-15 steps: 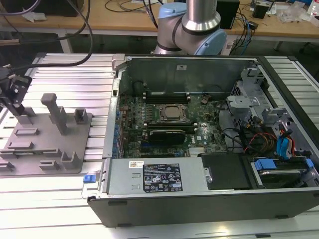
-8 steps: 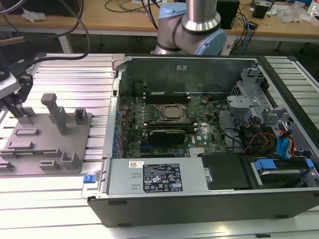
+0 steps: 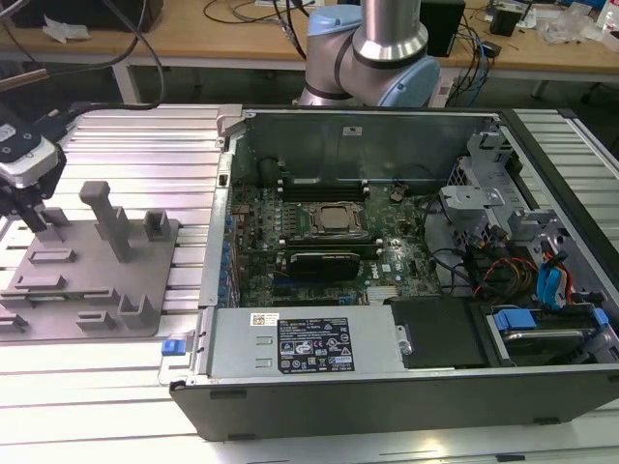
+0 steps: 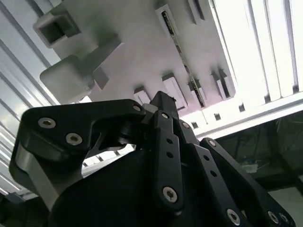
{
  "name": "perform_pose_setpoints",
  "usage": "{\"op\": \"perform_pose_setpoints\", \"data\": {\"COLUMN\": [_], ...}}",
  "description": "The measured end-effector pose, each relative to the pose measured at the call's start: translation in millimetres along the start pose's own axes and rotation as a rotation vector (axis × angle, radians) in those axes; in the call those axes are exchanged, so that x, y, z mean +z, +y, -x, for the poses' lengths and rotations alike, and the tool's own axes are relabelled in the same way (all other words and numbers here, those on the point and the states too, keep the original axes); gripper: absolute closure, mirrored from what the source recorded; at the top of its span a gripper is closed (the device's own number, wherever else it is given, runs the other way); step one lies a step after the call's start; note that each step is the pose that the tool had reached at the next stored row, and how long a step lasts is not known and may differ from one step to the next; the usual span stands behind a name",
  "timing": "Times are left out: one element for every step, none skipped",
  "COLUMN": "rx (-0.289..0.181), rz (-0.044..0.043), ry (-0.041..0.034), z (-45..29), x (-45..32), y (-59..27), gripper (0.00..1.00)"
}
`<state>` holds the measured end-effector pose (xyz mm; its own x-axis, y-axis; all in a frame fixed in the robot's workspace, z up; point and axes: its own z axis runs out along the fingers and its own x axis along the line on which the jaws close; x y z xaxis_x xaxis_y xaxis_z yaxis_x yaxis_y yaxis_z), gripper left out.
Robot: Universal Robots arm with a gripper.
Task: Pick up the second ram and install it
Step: 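Pick up the second ram and move it above second insertion slot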
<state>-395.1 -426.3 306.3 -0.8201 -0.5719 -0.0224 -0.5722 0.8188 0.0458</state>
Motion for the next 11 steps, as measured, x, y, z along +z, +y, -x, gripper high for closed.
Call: {"op": "perform_pose_setpoints", "data": {"rx": [-0.06, -0.093, -0.133, -0.163, -0.202, -0.245, -0.282, -0.307, -0.325, -0.351, -0.389], "rz": [0.0014, 0.0021, 0.003, 0.0036, 0.0045, 0.0055, 0.0063, 0.0069, 0.0073, 0.0078, 0.0087], "ry": [0.0027, 0.0043, 0.006, 0.0074, 0.0093, 0.0112, 0.0129, 0.014, 0.0148, 0.016, 0.0178], "z": [0.0, 0.0, -0.1, -0.1, -0.1, -0.1, -0.1, -0.1, -0.2, -0.2, -0.2], "x": [1.6, 2.3, 3.4, 4.1, 4.8, 5.6, 6.4, 6.9, 7.2, 7.7, 8.3], "y": [-0.1, -0.1, -0.1, -0.2, -0.2, -0.3, -0.3, -0.3, -0.3, -0.4, -0.4], "gripper": [0.92, 0.92, 0.92, 0.92, 0.92, 0.92, 0.92, 0.92, 0.92, 0.92, 0.92]}}
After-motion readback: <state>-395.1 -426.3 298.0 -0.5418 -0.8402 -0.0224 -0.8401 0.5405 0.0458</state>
